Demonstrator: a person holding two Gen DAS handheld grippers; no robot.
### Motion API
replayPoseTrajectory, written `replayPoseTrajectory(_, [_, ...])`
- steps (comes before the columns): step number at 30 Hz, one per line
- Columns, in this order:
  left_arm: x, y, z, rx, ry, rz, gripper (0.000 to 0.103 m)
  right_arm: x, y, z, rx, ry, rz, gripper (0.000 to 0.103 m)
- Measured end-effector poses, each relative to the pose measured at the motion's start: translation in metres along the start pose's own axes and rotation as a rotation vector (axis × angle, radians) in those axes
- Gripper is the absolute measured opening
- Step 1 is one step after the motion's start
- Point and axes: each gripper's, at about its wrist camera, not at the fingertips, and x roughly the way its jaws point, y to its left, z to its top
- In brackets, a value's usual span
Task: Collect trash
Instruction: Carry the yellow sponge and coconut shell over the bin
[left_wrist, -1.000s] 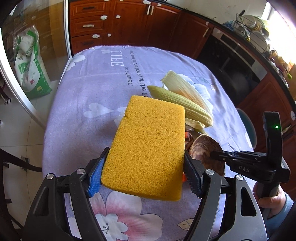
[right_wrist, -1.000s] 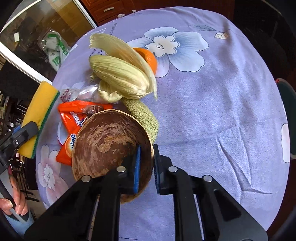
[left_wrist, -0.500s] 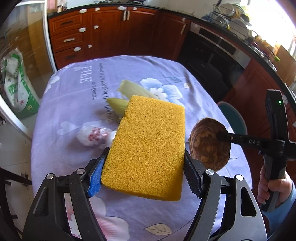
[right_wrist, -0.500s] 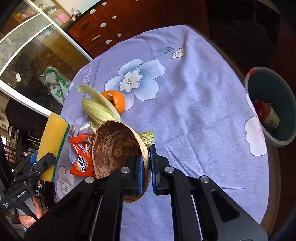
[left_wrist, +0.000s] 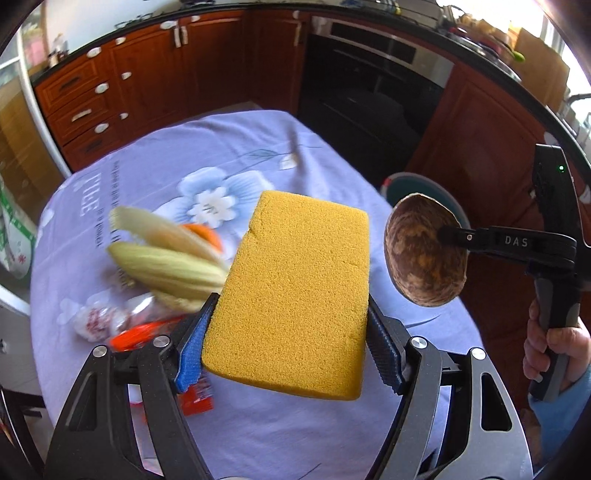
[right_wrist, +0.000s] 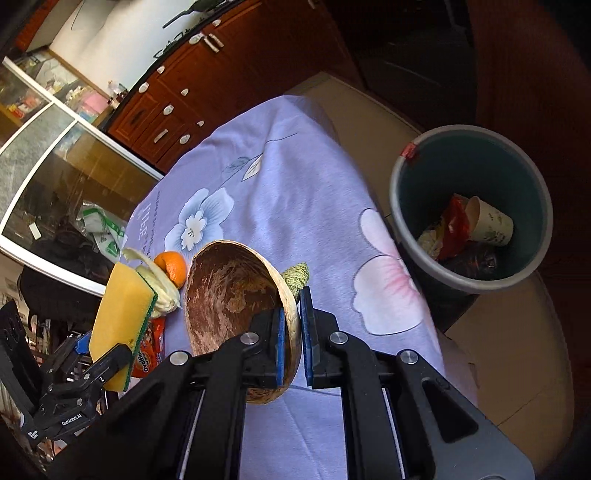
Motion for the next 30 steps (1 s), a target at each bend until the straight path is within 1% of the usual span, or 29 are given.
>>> replayPoseTrajectory(7, [0.034, -0.064, 0.027, 0.117, 0.054, -0.028, 0.075, -0.033, -0.069, 0.018, 0.12, -0.089, -0.019, 0.008])
replayPoseTrajectory(11, [0.054, -0.106, 0.044, 0.208, 0.076, -0.041, 0.075, -0.05, -0.111, 0.024, 0.197, -0.135, -0.038, 0.008])
replayPoseTrajectory(16, [0.079, -0.14, 0.059, 0.28, 0.103, -0.059, 0.075, -0.062, -0.156, 0.032, 0.272, -0.175, -0.083, 0.008])
replayPoseTrajectory(21, [0.112, -0.162, 0.071, 0.312, 0.144, -0.067, 0.075, -0.052, -0.177, 0.041, 0.287, -0.161, -0.132, 0.009])
replayPoseTrajectory(25, [0.134, -0.167, 0.076, 0.316, 0.174, -0.068, 0.075, -0.033, -0.185, 0.044, 0.275, -0.124, -0.166, 0.009])
replayPoseTrajectory(30, [0.16, -0.171, 0.084, 0.319, 0.209, -0.065, 0.075, -0.009, -0.192, 0.048, 0.253, -0.07, -0.182, 0.011])
